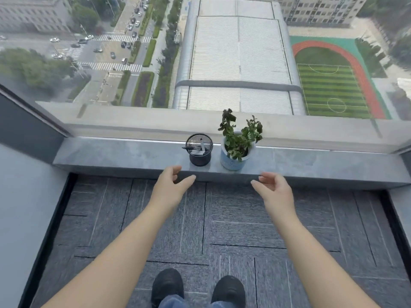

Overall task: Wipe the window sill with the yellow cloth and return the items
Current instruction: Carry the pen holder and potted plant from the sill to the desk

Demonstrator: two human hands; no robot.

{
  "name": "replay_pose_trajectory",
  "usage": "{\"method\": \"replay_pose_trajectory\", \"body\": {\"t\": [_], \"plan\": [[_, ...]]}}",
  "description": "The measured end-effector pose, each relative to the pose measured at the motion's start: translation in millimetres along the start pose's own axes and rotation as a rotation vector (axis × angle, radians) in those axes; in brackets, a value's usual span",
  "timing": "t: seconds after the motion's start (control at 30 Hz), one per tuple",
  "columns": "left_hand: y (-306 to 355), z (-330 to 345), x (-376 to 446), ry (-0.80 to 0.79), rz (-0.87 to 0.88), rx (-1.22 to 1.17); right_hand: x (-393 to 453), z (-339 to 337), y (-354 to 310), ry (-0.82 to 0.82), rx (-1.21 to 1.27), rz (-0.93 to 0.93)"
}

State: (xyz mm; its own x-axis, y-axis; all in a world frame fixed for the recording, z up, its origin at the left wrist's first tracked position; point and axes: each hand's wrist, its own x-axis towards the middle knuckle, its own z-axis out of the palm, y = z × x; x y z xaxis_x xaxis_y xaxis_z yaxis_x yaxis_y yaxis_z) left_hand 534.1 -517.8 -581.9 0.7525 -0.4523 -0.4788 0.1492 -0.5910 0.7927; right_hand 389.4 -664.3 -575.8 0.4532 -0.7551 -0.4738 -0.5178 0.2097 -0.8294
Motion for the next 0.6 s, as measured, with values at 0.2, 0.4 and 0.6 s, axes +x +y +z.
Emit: {"method": "replay_pose_trajectory", "body": {"t": [0.2, 0.4, 0.6], "plan": [[-99, 60, 118, 0.053, 0.061, 0.028, 116, 59, 102, 0.019, 0.039, -0.037], [-130, 91, 201, 0.097, 0.187, -0.075, 196, 99, 143, 0.124, 0.094, -0.195], [-120, 98, 231, 0.105, 0.295, -0.200, 225, 107, 146, 0.213, 0.137, -0.330]]}}
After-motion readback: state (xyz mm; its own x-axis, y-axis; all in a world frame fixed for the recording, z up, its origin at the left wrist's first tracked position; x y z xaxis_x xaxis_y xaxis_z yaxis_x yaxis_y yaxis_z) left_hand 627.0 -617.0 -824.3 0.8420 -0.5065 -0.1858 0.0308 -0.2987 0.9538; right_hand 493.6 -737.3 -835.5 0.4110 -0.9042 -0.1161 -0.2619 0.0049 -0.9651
